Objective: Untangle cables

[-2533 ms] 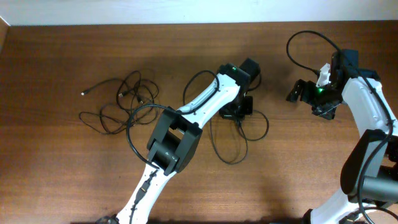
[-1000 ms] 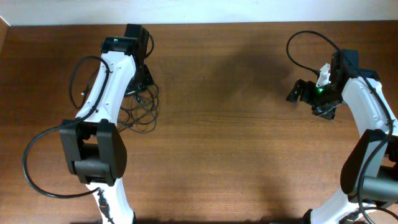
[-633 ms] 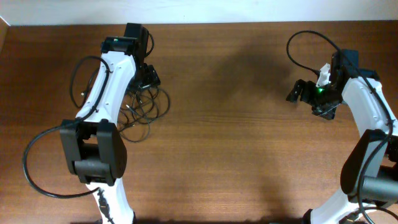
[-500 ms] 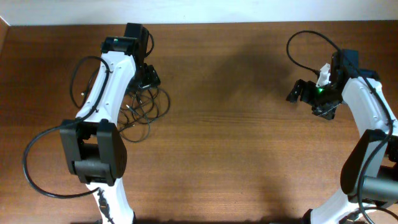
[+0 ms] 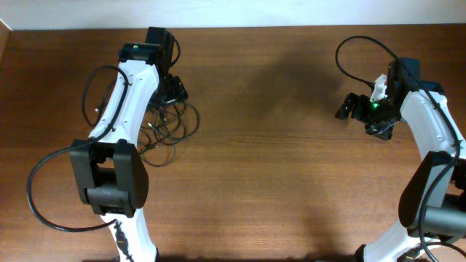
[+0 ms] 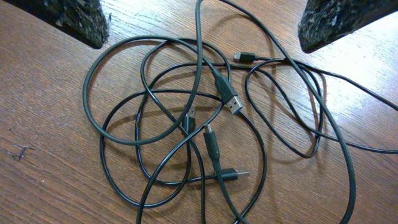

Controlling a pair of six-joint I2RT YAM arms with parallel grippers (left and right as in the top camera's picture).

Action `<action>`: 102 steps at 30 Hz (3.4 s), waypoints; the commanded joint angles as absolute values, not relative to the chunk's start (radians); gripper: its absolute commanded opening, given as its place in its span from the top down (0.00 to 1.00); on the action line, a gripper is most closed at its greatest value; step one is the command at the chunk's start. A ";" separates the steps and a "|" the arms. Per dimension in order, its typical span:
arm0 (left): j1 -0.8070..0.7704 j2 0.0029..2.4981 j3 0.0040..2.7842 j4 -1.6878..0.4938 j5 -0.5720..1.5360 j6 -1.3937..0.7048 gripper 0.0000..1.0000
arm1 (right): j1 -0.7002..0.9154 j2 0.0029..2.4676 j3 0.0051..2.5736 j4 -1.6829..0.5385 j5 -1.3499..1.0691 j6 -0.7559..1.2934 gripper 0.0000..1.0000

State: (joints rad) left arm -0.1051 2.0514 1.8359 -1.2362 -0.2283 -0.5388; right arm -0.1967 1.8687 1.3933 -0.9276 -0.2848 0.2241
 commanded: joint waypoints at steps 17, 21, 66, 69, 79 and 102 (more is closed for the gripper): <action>-0.102 2.040 1.831 -1.235 -0.229 -0.536 0.01 | -0.197 1.873 1.391 -0.927 -0.275 0.217 0.02; -0.102 2.040 1.831 -1.235 -0.229 -0.536 0.01 | -0.197 1.873 1.391 -0.928 -0.276 0.217 0.02; -0.102 2.040 1.831 -1.235 -0.229 -0.536 0.01 | -0.196 1.187 1.391 -0.928 -0.276 0.217 0.02; -0.102 2.040 1.831 -1.235 -0.229 -0.536 0.01 | -0.196 1.114 1.391 -0.928 -0.276 0.217 0.02; -0.102 2.040 1.831 -1.235 -0.229 -0.536 0.01 | -0.196 1.072 1.390 -0.928 -0.276 0.217 0.02; -0.102 2.040 1.831 -1.235 -0.229 -0.537 0.01 | -0.193 1.000 1.110 -0.928 -0.276 0.217 0.02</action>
